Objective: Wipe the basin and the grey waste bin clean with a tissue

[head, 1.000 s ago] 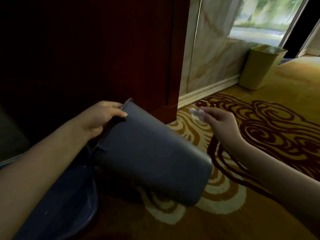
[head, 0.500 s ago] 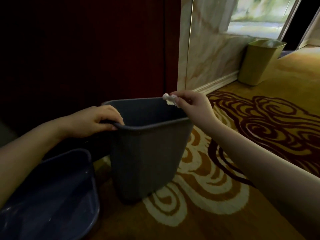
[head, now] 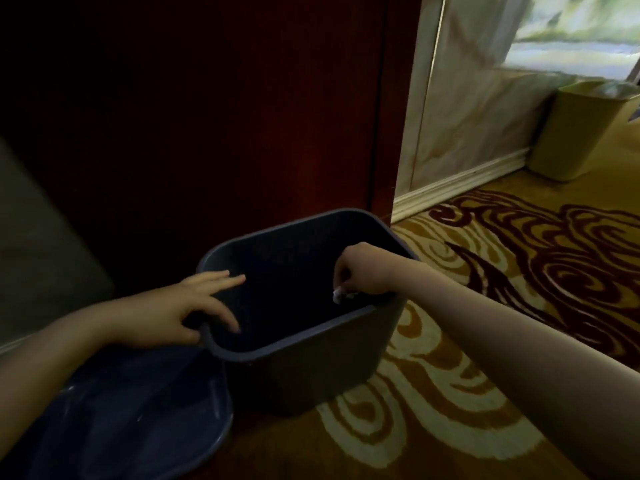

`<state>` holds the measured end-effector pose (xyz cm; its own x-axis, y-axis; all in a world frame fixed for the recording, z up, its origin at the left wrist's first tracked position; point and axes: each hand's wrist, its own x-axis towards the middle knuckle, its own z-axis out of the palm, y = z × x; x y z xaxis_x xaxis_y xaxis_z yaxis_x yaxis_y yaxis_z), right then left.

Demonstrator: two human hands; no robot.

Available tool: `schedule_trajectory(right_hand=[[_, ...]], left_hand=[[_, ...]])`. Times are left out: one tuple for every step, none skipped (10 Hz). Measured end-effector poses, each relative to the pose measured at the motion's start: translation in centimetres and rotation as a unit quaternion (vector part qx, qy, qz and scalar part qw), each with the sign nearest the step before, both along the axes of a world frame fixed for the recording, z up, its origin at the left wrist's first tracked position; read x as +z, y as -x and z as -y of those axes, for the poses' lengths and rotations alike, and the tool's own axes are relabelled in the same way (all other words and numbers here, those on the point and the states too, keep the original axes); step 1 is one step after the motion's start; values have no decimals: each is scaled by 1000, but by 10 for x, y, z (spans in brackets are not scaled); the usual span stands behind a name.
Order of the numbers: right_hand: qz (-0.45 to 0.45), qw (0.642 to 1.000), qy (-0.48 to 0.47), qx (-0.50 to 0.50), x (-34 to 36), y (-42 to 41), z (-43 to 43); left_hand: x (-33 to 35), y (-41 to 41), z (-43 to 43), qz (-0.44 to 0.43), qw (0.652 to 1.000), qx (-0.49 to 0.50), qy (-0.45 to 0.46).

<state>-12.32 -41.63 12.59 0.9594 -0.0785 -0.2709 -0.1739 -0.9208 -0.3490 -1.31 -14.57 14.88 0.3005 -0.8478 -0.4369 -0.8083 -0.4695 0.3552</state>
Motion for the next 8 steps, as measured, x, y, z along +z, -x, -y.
schedule_trajectory(right_hand=[[-19,1000,20,9,-10,-17,-9],[-22,998,50,12,-20,-29,-13],[-24,998,54,7,-27,-36,-11],[-62,997,54,-2,-32,-38,-9],[-140,989,49,-1,-29,-33,-13],[-222,974,52,-2,-21,-23,-19],[-276,960,45,-18,6,-16,-23],[-286,958,-9,-23,54,-10,-27]], left_hand=[[9,-1,2,-19,998,58,25],[10,-1,13,-15,986,143,80],[-1,-5,25,60,978,174,96],[-12,-2,43,91,978,176,71],[-17,6,63,108,981,155,-35],[-16,17,76,99,977,95,-166],[7,22,79,30,972,92,-214],[47,28,79,-72,968,150,-188]])
